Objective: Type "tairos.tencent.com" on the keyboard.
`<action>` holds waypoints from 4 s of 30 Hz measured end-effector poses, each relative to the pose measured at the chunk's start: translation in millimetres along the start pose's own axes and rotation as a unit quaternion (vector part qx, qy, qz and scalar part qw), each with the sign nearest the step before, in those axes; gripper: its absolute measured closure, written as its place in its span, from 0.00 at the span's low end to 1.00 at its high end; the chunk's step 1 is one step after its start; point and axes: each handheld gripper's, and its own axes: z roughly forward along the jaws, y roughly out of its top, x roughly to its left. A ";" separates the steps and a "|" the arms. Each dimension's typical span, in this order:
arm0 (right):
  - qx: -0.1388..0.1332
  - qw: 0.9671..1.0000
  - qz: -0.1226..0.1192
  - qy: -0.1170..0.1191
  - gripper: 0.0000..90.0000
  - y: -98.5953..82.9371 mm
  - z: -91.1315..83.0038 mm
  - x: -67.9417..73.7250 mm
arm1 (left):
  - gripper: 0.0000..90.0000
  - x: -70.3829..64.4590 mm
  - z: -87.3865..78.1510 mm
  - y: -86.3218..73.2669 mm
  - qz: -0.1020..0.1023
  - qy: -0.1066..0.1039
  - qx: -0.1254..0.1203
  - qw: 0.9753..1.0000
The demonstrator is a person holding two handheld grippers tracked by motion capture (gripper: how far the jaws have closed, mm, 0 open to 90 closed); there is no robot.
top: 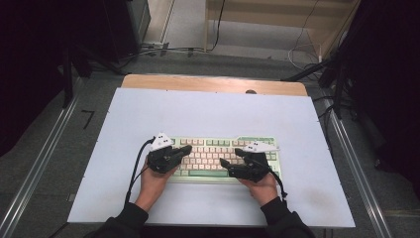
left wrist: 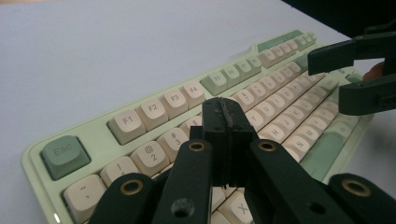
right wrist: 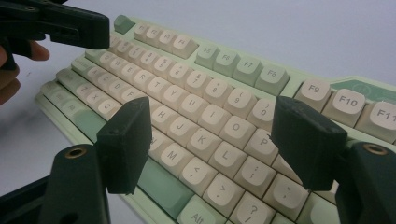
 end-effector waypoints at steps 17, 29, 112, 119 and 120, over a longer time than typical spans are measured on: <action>0.001 1.000 0.000 0.000 0.30 -0.3 -0.5 -0.5 | 1.00 -5.7 16.3 0.9 0.020 0.023 0.054 0.998; 0.002 1.000 0.000 0.002 0.30 -0.4 -0.2 0.3 | 1.00 -5.4 18.5 -0.5 0.024 0.027 0.064 0.997; 0.013 0.999 -0.039 0.024 0.97 -4.4 17.3 26.4 | 0.36 8.5 -22.6 -8.4 -0.043 0.040 -0.063 0.996; 0.022 0.998 -0.050 0.024 0.97 -6.3 23.5 31.8 | 0.36 8.5 -21.7 -8.5 -0.044 0.039 -0.062 0.996; 0.022 0.998 -0.050 0.024 0.97 -6.3 23.9 31.9 | 0.36 8.5 -21.8 -8.5 -0.044 0.039 -0.061 0.996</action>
